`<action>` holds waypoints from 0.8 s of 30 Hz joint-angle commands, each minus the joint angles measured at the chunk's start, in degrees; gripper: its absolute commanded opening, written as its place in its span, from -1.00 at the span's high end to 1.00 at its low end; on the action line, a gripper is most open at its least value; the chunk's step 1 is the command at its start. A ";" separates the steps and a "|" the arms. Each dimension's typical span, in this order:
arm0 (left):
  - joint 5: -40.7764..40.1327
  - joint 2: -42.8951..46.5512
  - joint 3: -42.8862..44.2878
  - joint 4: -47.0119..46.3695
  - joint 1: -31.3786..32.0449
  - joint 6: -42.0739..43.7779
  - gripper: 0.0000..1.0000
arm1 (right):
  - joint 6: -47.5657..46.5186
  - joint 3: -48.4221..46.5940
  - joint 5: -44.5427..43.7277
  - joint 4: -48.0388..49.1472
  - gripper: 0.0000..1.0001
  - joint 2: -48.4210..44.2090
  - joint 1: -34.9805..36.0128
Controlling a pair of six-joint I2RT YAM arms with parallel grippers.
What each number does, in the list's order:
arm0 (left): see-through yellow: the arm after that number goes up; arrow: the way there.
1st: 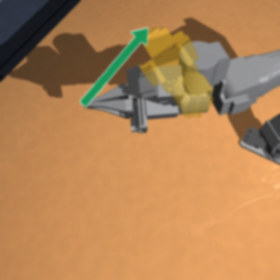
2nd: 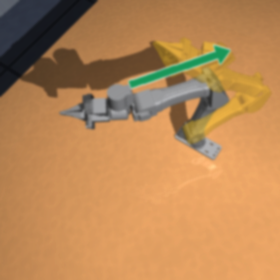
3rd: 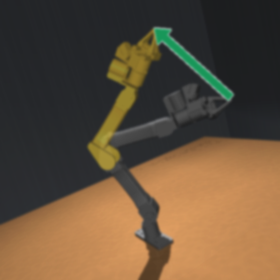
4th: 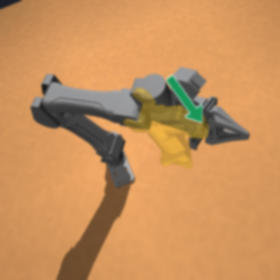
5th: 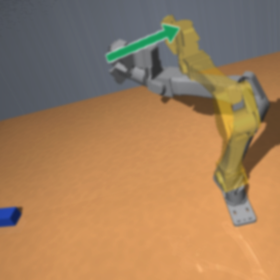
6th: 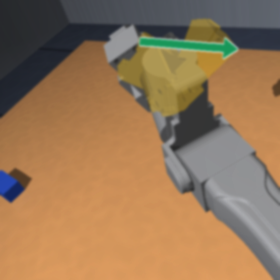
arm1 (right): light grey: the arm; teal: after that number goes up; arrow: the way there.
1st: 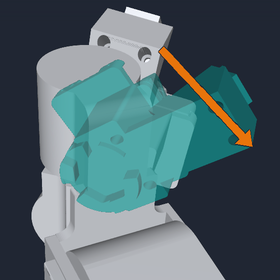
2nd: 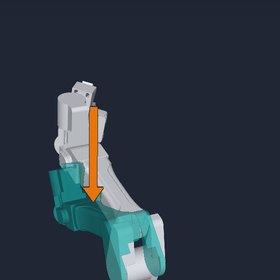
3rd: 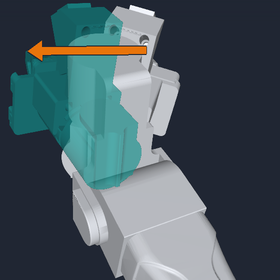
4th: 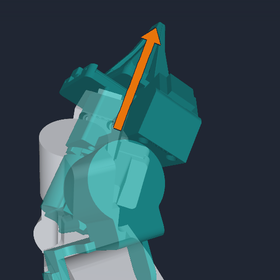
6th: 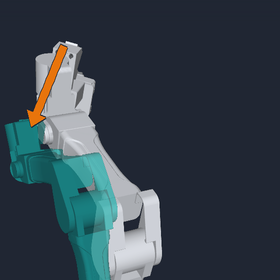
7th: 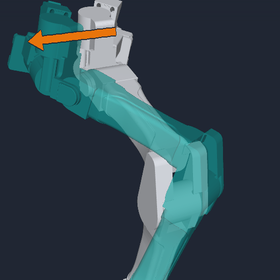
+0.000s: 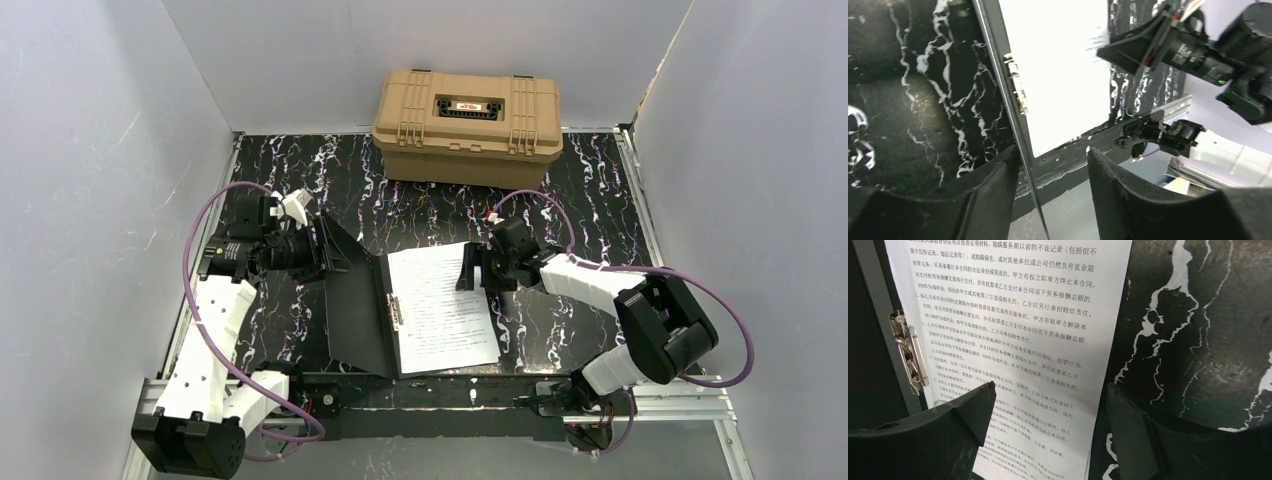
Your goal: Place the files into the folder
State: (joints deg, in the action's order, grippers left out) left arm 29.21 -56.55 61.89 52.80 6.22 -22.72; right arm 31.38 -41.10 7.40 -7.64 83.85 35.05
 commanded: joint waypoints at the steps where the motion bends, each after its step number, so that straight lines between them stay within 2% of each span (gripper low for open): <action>1: 8.73 1.40 0.30 -5.26 -0.04 -1.40 -0.09 | 2.51 2.69 3.55 0.30 -0.79 0.62 1.27; 12: 17.03 3.09 -5.24 -21.25 4.49 -11.46 -0.50 | 6.90 4.02 5.77 5.38 -0.77 1.41 4.40; 19: 11.51 2.37 -8.57 -31.87 13.79 -17.51 -0.63 | 8.00 3.92 6.62 6.75 -0.77 1.57 5.59; 24: 8.50 -0.93 -11.90 -38.91 18.34 -20.87 -0.66 | 5.54 1.71 -0.06 -0.57 -0.78 -2.63 5.63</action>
State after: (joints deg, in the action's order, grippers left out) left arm 40.34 -55.24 52.53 21.80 21.80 -39.77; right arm 38.70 -38.48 12.36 -0.25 84.20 40.25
